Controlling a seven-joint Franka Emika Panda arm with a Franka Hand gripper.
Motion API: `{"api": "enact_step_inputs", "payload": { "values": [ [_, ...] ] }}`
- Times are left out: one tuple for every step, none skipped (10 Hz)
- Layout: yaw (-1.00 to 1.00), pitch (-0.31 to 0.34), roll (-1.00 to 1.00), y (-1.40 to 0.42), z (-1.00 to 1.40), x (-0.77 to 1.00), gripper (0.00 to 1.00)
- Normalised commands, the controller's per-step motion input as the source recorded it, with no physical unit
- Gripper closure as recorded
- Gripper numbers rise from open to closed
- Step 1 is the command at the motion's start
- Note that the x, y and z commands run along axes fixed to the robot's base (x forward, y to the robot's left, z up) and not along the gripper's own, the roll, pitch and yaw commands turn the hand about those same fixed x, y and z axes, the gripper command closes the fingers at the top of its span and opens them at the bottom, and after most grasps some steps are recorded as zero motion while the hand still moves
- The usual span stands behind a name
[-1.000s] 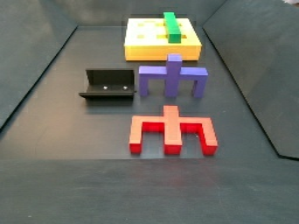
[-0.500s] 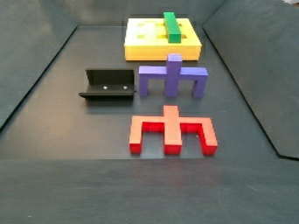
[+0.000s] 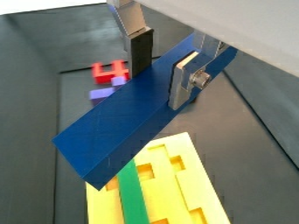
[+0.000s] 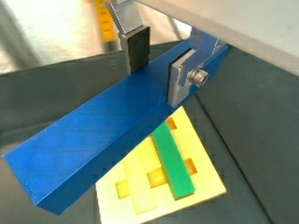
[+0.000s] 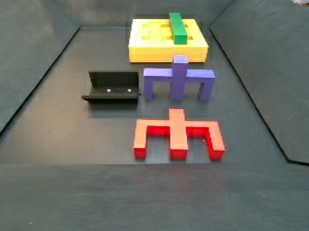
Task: Pick up the blue object. Move up. Move to above the board. Insert the blue object.
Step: Move to above the board.
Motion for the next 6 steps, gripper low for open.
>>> {"api": "enact_step_inputs", "payload": {
  "values": [
    [1.0,0.06,0.01,-0.03,0.02,0.02,1.0],
    [1.0,0.066,0.01,-0.03,0.03,0.02,1.0],
    [1.0,0.071,0.01,-0.03,0.03,0.02,1.0],
    [1.0,0.075,0.01,-0.02,0.03,0.02,1.0],
    [1.0,0.086,0.02,-0.02,0.03,0.02,1.0],
    [1.0,0.091,0.02,-0.02,0.03,0.02,1.0]
  ]
}}
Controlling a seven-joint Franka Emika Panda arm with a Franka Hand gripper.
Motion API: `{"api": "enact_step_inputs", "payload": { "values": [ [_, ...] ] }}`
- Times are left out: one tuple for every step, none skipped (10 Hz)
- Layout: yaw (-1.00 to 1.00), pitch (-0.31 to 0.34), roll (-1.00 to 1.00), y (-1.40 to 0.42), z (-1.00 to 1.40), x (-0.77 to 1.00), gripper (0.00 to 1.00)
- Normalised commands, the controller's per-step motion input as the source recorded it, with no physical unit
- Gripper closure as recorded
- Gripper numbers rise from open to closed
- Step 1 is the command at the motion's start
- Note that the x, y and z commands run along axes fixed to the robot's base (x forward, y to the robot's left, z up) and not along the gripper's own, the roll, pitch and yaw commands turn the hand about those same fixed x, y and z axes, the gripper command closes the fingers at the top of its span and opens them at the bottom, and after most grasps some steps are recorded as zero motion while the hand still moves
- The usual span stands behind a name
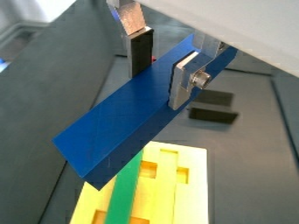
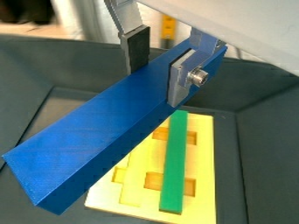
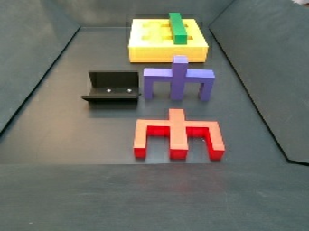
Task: Pick up the blue object. Move up. Move to above the board. Insert the blue object.
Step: Move to above the board, then insert the blue object.
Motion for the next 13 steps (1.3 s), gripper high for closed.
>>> {"api": "enact_step_inputs", "payload": {
  "values": [
    [1.0,0.105,0.02,-0.02,0.03,0.03,1.0],
    [1.0,0.117,0.02,-0.02,0.03,0.03,1.0],
    [1.0,0.14,0.03,-0.02,0.03,0.03,1.0],
    [1.0,0.164,0.04,-0.02,0.03,0.03,1.0],
    [0.98,0.209,0.05,-0.02,0.03,0.04,1.0],
    [0.81,0.202,0.05,-0.02,0.03,0.05,1.0],
    [0.39,0.167,0.04,-0.02,0.03,0.06,1.0],
    [0.26,0.159,0.04,-0.02,0.03,0.07,1.0],
    [0.0,-0.12,-0.28,0.0,-0.38,0.0,1.0],
    [0.0,-0.113,-0.26,-0.14,-0.53,0.0,1.0],
    [0.0,-0.143,-0.26,-0.26,-0.52,0.01,1.0],
    [0.0,-0.141,-0.19,-0.28,-0.59,0.0,1.0],
    [0.15,-0.183,-0.06,-0.31,-0.72,-0.08,1.0]
  ]
}}
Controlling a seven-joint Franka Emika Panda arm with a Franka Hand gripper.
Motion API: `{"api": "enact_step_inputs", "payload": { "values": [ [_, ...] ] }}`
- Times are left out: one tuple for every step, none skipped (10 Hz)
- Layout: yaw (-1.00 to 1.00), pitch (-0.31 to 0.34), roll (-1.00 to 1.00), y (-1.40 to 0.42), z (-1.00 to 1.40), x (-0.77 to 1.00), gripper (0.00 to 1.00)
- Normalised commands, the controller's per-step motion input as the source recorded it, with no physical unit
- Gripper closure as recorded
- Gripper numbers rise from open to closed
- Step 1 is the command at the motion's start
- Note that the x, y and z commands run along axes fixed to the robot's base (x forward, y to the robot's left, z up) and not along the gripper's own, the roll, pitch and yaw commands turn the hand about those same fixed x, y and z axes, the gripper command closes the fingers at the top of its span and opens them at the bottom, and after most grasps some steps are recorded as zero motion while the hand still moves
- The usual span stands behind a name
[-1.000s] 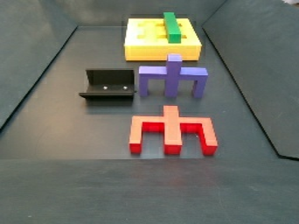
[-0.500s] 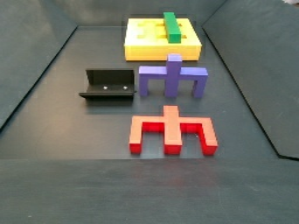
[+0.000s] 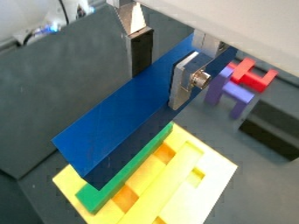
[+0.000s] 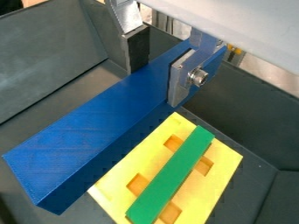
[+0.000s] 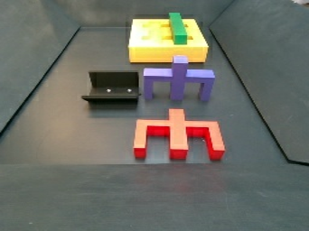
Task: Pick up the blue object. Move up. Move to above the board. Insert the blue object.
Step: Insert the blue object.
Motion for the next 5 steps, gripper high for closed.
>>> {"api": "enact_step_inputs", "payload": {
  "values": [
    [0.2,-0.204,0.0,-0.28,-0.78,-0.09,1.0],
    [0.17,-0.19,0.03,-0.21,-0.85,0.0,1.0],
    [0.24,-0.107,0.04,-0.16,-1.0,0.36,1.0],
    [0.29,-0.05,0.0,0.0,-0.93,0.52,1.0],
    [0.27,0.0,0.0,0.0,-0.96,0.63,1.0]
  ]
}}
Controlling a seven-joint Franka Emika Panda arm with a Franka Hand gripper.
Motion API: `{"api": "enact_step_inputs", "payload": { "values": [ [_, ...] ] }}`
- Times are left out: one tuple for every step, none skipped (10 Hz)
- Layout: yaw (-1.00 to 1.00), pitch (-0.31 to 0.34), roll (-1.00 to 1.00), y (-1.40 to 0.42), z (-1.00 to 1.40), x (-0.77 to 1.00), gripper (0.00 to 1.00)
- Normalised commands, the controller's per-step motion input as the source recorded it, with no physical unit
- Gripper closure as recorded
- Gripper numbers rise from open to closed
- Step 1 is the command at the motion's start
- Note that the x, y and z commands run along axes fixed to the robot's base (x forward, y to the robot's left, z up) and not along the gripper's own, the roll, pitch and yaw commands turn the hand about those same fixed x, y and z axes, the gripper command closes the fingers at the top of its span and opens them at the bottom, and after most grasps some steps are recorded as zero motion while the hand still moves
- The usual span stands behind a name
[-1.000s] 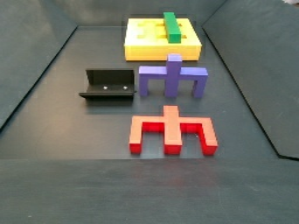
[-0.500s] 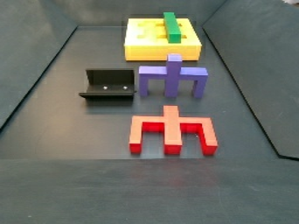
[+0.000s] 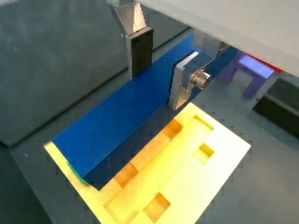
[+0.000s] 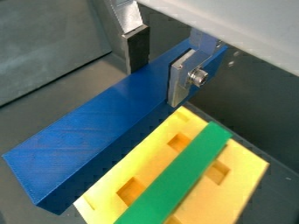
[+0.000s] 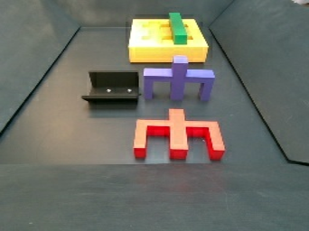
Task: Pick up the blue object. Move up. Move to above the board. Insert the blue object.
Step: Insert the blue object.
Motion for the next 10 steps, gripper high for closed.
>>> {"api": "enact_step_inputs", "payload": {
  "values": [
    [0.23,-0.001,-0.04,-0.05,-0.98,0.56,1.0],
    [0.01,0.0,0.0,-0.11,-0.84,0.43,1.0],
    [0.0,0.0,0.0,-0.11,-0.79,0.4,1.0],
    [-0.03,0.004,0.01,-0.11,-0.73,0.44,1.0],
    [-0.11,0.041,0.09,-0.1,-0.66,0.47,1.0],
    [-0.05,0.043,0.16,-0.05,-0.54,0.28,1.0],
    [0.0,0.02,0.16,-0.03,-0.42,0.07,1.0],
    [0.0,0.0,0.12,-0.04,-0.33,0.0,1.0],
    [0.0,0.0,0.08,-0.01,-0.28,-0.09,1.0],
    [0.0,0.0,0.07,0.0,-0.27,-0.15,1.0]
  ]
}}
